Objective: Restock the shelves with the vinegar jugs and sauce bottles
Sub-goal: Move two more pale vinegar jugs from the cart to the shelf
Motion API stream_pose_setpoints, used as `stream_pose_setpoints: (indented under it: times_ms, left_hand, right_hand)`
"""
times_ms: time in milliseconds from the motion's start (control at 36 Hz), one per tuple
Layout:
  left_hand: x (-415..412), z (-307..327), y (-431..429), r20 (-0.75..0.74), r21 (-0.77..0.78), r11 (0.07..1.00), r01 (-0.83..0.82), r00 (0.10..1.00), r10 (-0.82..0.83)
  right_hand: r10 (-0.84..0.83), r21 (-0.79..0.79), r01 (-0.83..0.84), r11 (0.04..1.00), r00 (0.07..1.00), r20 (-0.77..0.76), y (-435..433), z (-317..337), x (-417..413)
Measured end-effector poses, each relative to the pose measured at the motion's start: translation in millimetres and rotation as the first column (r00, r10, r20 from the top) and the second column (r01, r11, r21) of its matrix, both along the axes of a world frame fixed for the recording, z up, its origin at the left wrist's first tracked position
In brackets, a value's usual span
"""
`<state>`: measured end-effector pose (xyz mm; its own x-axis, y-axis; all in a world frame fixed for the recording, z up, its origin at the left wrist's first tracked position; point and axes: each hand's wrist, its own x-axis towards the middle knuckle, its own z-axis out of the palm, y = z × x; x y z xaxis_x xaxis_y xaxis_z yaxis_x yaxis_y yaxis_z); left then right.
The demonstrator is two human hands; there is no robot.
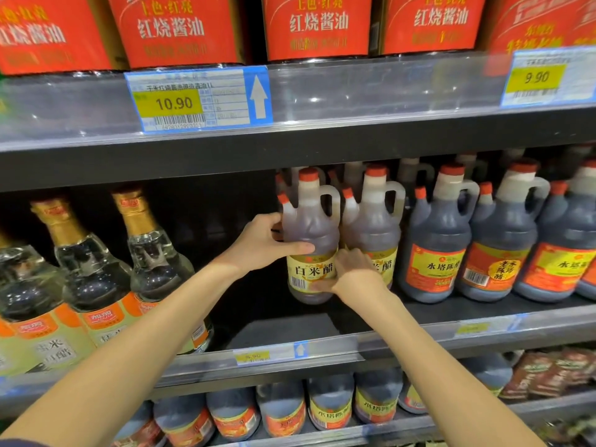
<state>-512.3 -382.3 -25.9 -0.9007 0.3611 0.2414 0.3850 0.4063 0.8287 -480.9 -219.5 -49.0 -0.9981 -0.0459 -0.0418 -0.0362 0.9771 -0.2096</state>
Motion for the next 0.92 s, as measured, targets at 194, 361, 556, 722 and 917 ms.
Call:
stream_pose_setpoints:
  times_ms: [194,361,556,722,917]
  left_hand:
    - [-4.1,0.0,0.8,0.004,0.009,1.000,0.006,1.000,-0.006]
    - [-2.5,-4.7,2.8,-0.005,0.042,0.999,-0.007,1.000,0.008]
    - [2.7,-9.2,6.2,0.008,0.015,0.997,-0.074,0.997,0.074]
    - [23.0,-11.1,8.1,0.006,-0.138,0.976,-0.170,0.985,0.172]
    - [65.1,-12.4,4.8,-0.140,-0.358,0.910,-0.210,0.976,0.170]
  right_hand:
    - [-0.035,0.001,0.035,0.999,0.999,-0.011,-1.3,1.7,-1.3]
    - [-0.031,-0.006,0.031,0.999,0.999,-0.020,-0.9,-1.1,0.1]
    - [-0.025,-0.020,0.024,1.000,0.998,-0.051,1.1,-1.9,4.6]
    - [0.049,-0.092,-0.060,0.994,0.992,-0.115,17.0,-2.4,25.9]
    - [0.052,-0.192,-0.103,0.976,0.965,-0.256,52.1,1.5,58.3]
